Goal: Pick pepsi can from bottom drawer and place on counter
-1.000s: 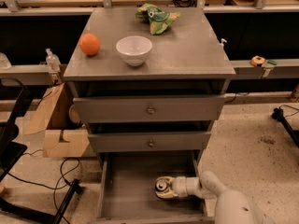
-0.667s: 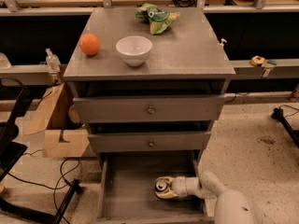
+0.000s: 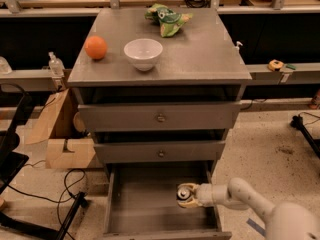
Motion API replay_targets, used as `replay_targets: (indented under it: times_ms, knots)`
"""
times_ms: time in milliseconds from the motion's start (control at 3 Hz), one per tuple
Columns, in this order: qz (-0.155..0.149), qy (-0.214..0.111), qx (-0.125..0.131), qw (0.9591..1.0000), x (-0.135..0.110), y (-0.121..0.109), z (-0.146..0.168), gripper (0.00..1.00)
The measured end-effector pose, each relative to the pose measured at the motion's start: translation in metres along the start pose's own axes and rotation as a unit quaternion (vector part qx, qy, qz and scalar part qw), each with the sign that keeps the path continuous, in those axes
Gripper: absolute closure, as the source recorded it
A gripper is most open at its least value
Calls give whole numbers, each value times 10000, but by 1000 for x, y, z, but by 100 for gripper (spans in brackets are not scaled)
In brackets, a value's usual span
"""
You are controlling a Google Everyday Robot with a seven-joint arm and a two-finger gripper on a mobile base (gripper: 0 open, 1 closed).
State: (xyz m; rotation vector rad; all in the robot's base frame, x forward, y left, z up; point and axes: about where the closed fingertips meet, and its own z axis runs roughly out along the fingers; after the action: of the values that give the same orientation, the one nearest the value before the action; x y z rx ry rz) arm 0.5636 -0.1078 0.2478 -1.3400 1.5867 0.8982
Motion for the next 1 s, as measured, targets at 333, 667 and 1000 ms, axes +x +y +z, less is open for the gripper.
replay_targets:
  times_ms: [333, 667, 1000]
  knots:
    - [163, -110, 242, 9995, -66, 14, -80, 100]
    - [454, -330, 218, 9982, -142, 57, -148, 100]
    - [397, -621, 74, 9973, -233, 98, -198, 100]
